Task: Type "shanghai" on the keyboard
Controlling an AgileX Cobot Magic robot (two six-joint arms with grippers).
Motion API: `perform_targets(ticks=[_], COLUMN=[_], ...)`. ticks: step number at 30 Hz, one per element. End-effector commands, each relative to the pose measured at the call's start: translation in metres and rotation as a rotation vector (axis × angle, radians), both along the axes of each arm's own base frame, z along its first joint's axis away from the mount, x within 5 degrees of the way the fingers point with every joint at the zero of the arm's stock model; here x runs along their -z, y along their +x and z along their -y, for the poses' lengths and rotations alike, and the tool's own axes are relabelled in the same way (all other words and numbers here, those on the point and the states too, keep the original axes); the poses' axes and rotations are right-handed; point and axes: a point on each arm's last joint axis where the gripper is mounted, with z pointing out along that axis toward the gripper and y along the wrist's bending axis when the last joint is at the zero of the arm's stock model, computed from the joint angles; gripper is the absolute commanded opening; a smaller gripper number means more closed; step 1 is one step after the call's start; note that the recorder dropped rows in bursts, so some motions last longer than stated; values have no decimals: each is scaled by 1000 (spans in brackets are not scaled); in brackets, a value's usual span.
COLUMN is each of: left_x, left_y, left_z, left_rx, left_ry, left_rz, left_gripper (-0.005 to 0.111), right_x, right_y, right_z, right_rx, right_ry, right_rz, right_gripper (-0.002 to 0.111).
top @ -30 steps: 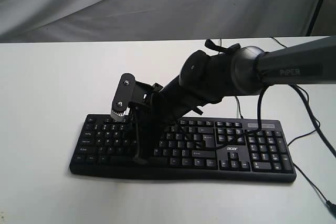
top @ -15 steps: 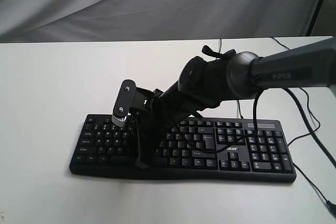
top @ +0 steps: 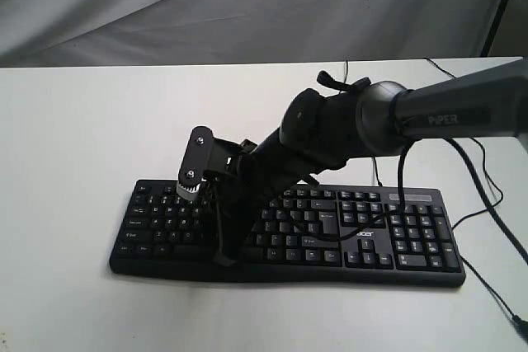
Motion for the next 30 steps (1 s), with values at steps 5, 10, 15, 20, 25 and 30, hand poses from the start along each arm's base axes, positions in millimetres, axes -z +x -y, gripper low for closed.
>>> perform_targets(ticks=[5,10,15,20,25,30], left_x=[1,1,1,1,1,1], left_y=[1,1,1,1,1,1], left_z=[0,0,0,0,0,0], left_rx=[4,4,4,4,4,4], left_ry=[-3,-3,-3,-3,-3,-3], left_rz=[-2,-2,-2,-2,-2,-2], left_gripper=[1,1,1,1,1,1], right_x=[-2,-29,-29,-28,-25,-24], right_y=[1,-2,-3,-3,-3,-4], right_z=[2,2,2,3,8,12], right_rx=[-14,-20,-24,-34,-25,-36], right_ry=[-2,32,33,15,-34,-58], right_rz=[2,27,23,23,10,-12], right_gripper=[0,0,0,0,0,0])
